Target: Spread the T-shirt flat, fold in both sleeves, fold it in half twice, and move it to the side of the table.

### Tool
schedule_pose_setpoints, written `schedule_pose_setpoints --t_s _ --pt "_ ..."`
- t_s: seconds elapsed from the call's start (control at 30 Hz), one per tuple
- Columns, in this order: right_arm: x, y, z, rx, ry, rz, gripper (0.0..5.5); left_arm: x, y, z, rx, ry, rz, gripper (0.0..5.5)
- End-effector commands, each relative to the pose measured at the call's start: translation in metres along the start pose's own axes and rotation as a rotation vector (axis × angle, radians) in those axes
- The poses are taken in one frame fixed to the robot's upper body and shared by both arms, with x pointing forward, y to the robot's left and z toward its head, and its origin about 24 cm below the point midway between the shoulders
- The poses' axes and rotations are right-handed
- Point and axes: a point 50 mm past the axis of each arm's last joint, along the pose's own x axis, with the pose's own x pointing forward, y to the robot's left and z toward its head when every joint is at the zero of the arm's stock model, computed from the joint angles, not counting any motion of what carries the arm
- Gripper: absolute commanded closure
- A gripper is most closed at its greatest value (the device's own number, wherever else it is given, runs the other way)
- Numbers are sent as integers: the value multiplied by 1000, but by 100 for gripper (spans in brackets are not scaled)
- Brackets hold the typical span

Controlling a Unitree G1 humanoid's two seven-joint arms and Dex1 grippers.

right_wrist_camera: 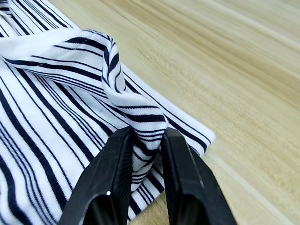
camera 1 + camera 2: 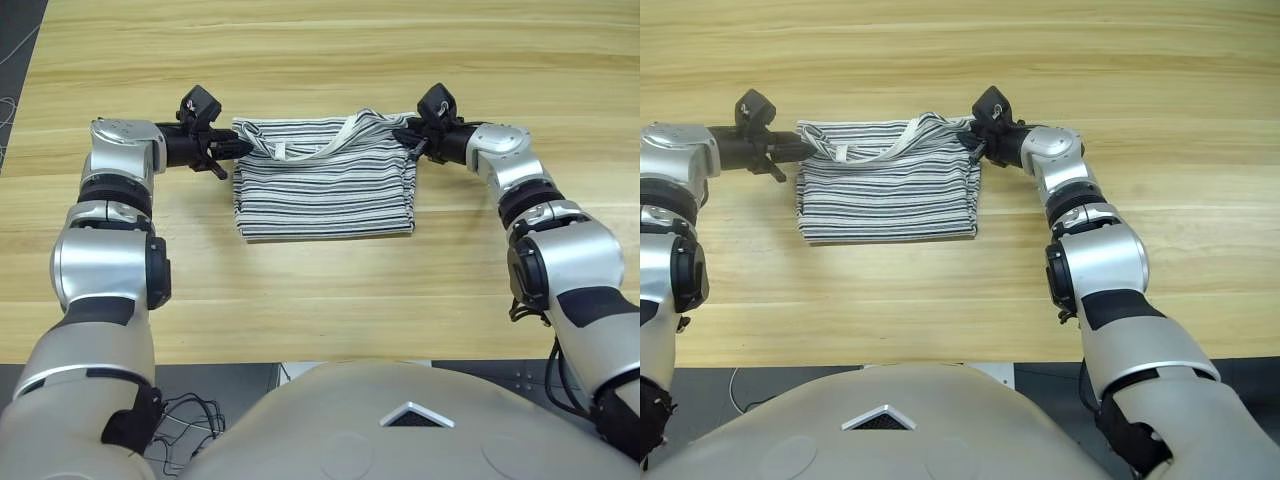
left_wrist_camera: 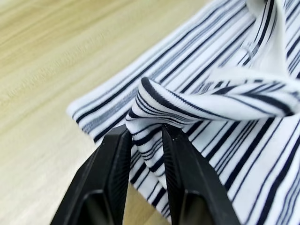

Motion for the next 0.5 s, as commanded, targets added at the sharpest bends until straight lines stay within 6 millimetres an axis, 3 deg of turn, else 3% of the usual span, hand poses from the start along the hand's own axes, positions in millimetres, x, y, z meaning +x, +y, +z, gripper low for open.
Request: schedule_pose_setpoints --t_s 0.03,0.27,0.33,0.4,0.5 --pt "0 -2 -4 -41 78 -40 450 3 0 18 -52 -64 10 434" --pt "-3 -1 -14 -12 128 4 450 -5 9 18 -128 -75 92 434" --pt "-4 0 -16 204 114 33 450 -5 13 11 -170 -27 191 434" --pt "-5 -4 -4 481 2 60 450 -4 16 2 -190 25 275 434" --pt "-8 -12 9 600 -92 63 450 -3 16 -5 -207 49 325 434"
